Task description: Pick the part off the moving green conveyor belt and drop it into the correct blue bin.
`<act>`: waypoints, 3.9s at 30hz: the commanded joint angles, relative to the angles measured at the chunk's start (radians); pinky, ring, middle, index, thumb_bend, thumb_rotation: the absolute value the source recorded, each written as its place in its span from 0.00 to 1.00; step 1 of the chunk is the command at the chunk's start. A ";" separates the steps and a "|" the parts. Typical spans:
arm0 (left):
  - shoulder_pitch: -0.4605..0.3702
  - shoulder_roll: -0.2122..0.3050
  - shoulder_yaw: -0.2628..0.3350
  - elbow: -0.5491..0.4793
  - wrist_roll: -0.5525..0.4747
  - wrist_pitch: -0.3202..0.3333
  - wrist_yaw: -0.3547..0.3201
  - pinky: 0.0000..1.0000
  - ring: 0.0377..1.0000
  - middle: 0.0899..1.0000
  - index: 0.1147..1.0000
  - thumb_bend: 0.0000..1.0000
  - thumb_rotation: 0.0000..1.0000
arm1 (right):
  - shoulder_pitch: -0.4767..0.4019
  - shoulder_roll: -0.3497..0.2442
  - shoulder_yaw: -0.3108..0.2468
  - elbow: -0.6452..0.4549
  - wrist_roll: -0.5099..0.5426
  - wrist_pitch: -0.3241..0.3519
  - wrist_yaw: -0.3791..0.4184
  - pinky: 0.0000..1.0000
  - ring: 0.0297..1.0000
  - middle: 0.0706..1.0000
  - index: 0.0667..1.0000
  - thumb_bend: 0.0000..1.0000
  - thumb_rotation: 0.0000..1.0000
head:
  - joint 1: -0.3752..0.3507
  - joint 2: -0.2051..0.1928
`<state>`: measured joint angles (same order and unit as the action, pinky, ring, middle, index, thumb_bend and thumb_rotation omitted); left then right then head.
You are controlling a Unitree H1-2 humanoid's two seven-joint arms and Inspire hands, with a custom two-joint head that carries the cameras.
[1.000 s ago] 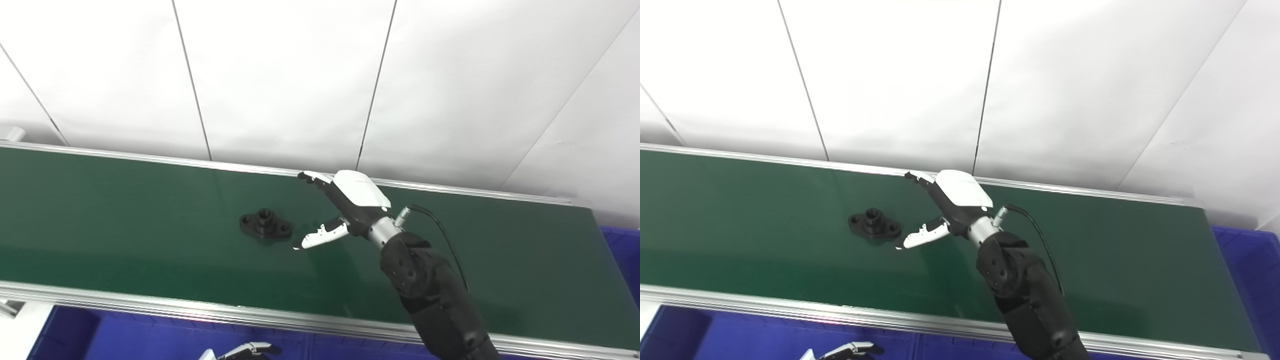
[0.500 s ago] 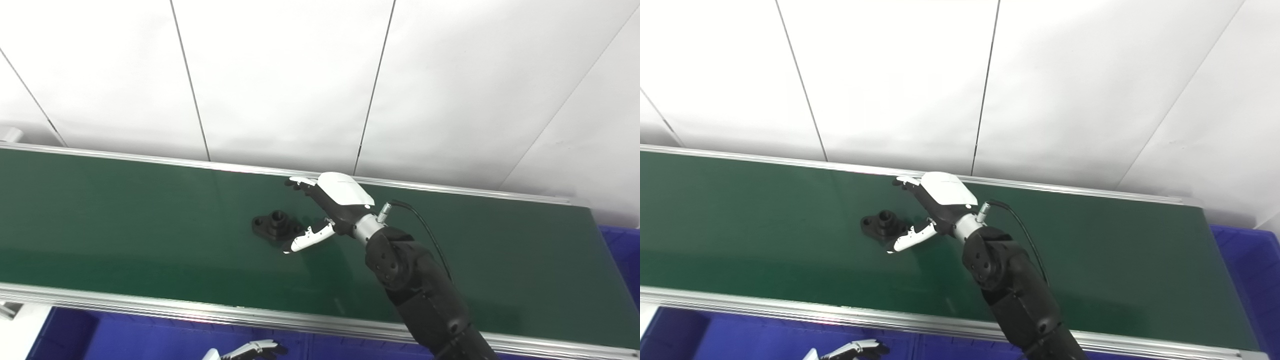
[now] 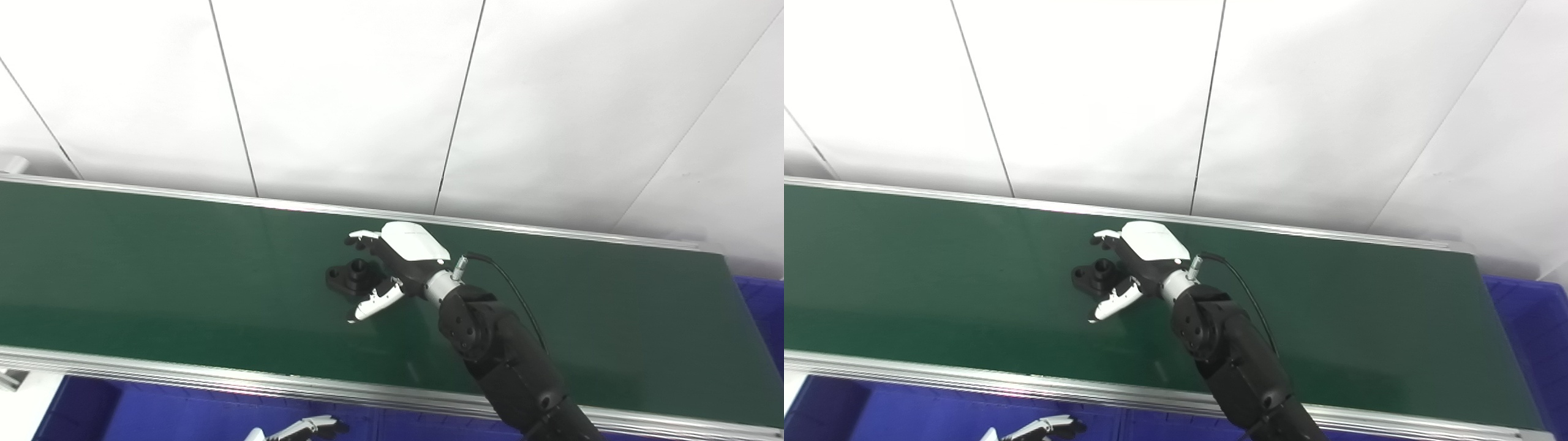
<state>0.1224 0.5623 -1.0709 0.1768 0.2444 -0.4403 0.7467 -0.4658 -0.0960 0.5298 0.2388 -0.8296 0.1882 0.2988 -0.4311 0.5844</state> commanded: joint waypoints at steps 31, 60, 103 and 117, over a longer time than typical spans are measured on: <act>0.030 0.029 0.031 -0.126 -0.031 -0.030 -0.030 0.68 0.78 0.84 0.78 0.84 0.36 | 0.116 -0.132 0.148 0.020 -0.122 -0.149 -0.261 0.09 0.12 0.20 0.44 0.52 0.10 | -0.025 0.080; 0.043 0.016 0.068 -0.110 -0.043 -0.030 -0.064 0.66 0.77 0.83 0.77 0.82 0.33 | 0.147 -0.140 0.114 -0.037 -0.092 -0.140 -0.336 0.09 0.12 0.16 0.43 0.52 0.12 | -0.012 0.059; 0.106 0.035 0.223 -0.189 -0.107 -0.030 -0.211 0.71 0.79 0.84 0.82 0.73 0.42 | 0.642 -0.130 -0.152 -0.841 -0.121 -0.056 0.027 0.20 0.24 0.32 0.45 0.52 0.12 | -0.061 0.293; 0.206 -0.041 0.449 -0.291 -0.225 -0.030 -0.493 0.68 0.76 0.82 0.79 0.79 0.42 | 0.836 -0.152 -0.148 -0.875 -0.104 -0.101 0.048 0.20 0.25 0.32 0.45 0.52 0.12 | -0.067 0.372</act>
<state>0.3155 0.5287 -0.6431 -0.0780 0.0254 -0.4401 0.2899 0.3669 -0.2446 0.3778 -0.6179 -0.9463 0.1264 0.3451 -0.4985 0.9572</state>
